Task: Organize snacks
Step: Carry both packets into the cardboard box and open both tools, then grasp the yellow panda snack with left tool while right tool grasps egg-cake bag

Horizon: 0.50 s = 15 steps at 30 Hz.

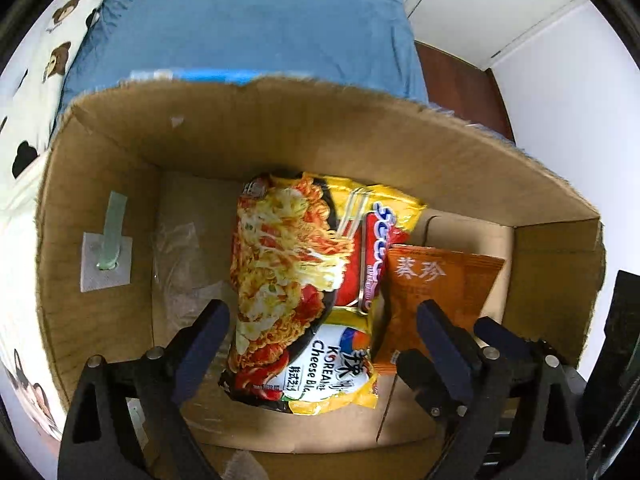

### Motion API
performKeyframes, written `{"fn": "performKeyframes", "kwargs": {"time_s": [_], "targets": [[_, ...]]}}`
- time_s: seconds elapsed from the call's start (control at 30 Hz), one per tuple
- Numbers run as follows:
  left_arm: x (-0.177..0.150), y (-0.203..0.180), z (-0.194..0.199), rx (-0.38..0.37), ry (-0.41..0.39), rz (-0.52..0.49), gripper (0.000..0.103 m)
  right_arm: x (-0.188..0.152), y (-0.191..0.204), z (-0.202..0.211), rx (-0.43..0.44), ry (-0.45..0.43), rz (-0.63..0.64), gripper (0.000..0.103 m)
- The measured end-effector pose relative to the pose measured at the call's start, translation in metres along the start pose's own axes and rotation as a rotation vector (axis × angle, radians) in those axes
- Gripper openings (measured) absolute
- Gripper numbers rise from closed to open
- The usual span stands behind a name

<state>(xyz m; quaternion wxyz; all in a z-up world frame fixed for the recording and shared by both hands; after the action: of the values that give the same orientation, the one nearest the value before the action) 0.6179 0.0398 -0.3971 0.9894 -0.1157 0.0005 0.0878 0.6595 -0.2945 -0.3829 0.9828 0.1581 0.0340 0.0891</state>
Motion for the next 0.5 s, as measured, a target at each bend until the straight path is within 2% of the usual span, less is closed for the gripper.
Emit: {"fn": "performKeyframes", "kwargs": {"time_s": [0.07, 0.2, 0.37, 0.5], "targets": [[-0.005, -0.006, 0.011, -0.007, -0.025, -0.016, 0.096, -0.004, -0.002, 0.005, -0.014, -0.010, 0.005, 0.096], [-0.013, -0.016, 0.034, 0.034, -0.127, -0.058, 0.096, -0.018, 0.003, 0.021, -0.029, -0.042, 0.019, 0.097], [-0.048, -0.018, 0.067, 0.038, -0.225, -0.097, 0.096, -0.050, 0.011, 0.059, -0.047, -0.117, 0.043, 0.097], [-0.076, -0.013, 0.093, 0.040, -0.293, -0.112, 0.096, -0.083, 0.028, 0.099, -0.016, -0.186, 0.035, 0.097]]}}
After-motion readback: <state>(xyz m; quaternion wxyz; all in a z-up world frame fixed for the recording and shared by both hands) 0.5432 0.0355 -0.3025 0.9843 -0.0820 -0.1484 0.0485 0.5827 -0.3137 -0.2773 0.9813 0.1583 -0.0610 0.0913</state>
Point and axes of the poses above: each gripper's, at about its wrist camera, not at the fingertips, and z roughly against the way its jaws point, y to its left, x to its top, the point moved 3 cm from there along -z, roughly the way its jaws point, and after that the axes turned 5 degrees about y, right-handed, at the moved point
